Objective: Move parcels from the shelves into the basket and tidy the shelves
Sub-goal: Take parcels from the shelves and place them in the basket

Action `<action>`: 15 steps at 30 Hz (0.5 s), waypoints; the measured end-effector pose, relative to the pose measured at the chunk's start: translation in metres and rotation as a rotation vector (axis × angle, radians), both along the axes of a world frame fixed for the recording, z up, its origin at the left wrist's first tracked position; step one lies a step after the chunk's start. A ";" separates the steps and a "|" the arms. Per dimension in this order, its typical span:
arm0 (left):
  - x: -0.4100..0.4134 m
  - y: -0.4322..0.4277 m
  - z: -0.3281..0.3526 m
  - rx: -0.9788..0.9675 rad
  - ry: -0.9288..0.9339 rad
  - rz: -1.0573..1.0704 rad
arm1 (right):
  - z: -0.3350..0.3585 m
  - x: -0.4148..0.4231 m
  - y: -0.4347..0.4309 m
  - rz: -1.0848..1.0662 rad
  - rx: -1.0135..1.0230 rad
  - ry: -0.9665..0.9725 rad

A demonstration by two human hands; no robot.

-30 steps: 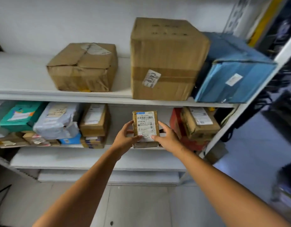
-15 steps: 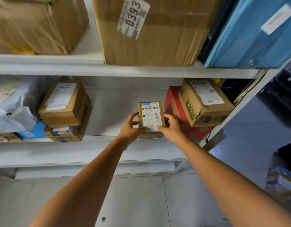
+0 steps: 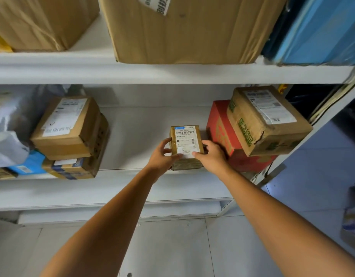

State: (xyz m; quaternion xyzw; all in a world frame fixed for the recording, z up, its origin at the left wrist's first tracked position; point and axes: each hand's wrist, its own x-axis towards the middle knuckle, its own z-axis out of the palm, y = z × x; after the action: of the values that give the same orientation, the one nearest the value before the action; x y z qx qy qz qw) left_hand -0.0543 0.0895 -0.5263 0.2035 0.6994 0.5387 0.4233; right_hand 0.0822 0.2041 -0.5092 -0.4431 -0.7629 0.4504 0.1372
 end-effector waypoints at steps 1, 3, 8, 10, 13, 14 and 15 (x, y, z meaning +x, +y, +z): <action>-0.002 -0.001 0.000 -0.005 -0.001 0.003 | 0.000 -0.002 0.001 0.012 -0.002 -0.005; -0.004 -0.002 0.001 -0.031 0.014 0.001 | 0.002 -0.005 0.003 0.048 0.015 -0.038; -0.011 -0.017 0.018 -0.265 0.252 -0.064 | 0.026 -0.004 0.001 0.144 0.253 -0.220; -0.015 -0.032 0.032 -0.355 0.372 -0.086 | 0.043 -0.005 -0.003 0.213 0.341 -0.302; -0.024 -0.063 0.057 -0.458 0.487 -0.066 | 0.068 -0.014 -0.011 0.304 0.348 -0.361; -0.028 -0.075 0.066 -0.481 0.503 -0.050 | 0.076 -0.019 -0.016 0.331 0.324 -0.362; -0.032 -0.087 0.074 -0.502 0.519 -0.032 | 0.082 -0.025 -0.020 0.360 0.308 -0.359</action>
State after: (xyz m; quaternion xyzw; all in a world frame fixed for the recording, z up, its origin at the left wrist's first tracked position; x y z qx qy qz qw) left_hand -0.0859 0.0021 -0.4524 0.2339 0.8909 0.2738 0.2769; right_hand 0.0573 0.1841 -0.4277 -0.3472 -0.9006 0.2609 -0.0161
